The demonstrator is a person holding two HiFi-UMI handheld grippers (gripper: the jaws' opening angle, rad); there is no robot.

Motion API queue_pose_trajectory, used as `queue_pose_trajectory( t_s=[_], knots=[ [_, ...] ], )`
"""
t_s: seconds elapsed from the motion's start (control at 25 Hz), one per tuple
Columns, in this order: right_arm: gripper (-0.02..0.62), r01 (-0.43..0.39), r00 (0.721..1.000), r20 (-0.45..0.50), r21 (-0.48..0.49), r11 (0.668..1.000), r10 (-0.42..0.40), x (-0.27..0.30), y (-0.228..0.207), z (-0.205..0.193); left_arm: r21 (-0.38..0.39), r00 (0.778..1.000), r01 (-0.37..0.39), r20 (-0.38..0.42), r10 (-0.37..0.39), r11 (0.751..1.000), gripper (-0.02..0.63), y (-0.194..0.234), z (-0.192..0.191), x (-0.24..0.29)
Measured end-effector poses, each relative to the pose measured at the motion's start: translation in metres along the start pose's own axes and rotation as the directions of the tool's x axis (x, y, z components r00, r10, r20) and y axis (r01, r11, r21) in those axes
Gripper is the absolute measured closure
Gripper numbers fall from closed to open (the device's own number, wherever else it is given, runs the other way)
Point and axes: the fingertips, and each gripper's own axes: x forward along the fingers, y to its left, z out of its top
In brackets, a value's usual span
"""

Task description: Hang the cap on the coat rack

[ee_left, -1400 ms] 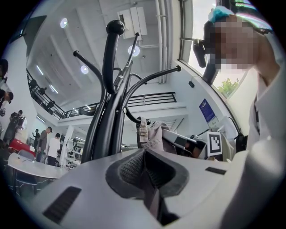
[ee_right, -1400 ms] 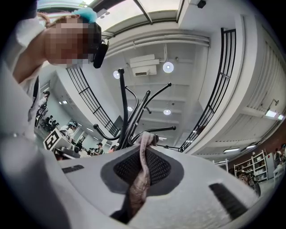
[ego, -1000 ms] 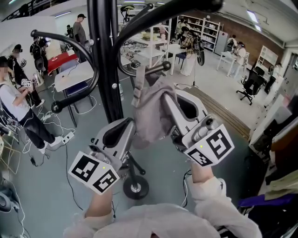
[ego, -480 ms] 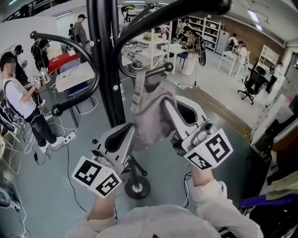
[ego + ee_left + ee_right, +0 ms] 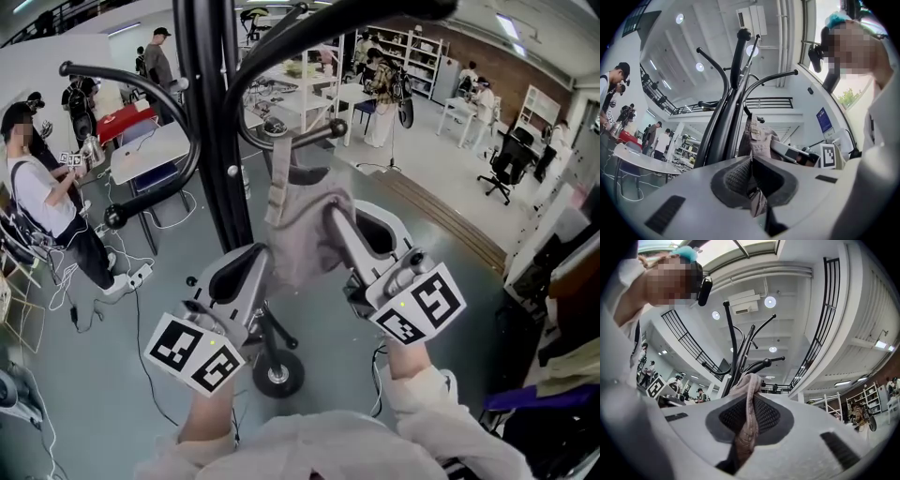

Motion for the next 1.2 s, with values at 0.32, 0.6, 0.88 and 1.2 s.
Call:
queue_pose_trajectory(
  t_s=[0.32,0.6,0.88,1.2],
  knots=[
    [0.584,0.032,0.999,0.006,0.003,0.999,-0.032,-0.007,0.004,0.000,-0.015,1.000,-0.002,-0.009,0.002,1.000,0.588,0.001,-0.001,-0.004],
    [0.583,0.040,0.999,0.010,-0.006,0.999,-0.040,-0.016,0.012,0.001,-0.015,0.999,-0.021,-0.030,0.020,1.000,0.588,0.002,-0.004,-0.012],
    [0.493,0.053,0.998,-0.017,0.024,0.998,-0.053,-0.026,0.013,-0.003,-0.021,0.999,-0.033,-0.032,0.032,0.999,0.588,-0.003,-0.004,-0.014],
    [0.492,0.071,0.997,-0.035,0.003,0.997,-0.071,-0.040,0.013,-0.002,-0.009,0.998,-0.047,-0.036,0.047,0.999,0.588,-0.005,-0.006,-0.018]
  ],
)
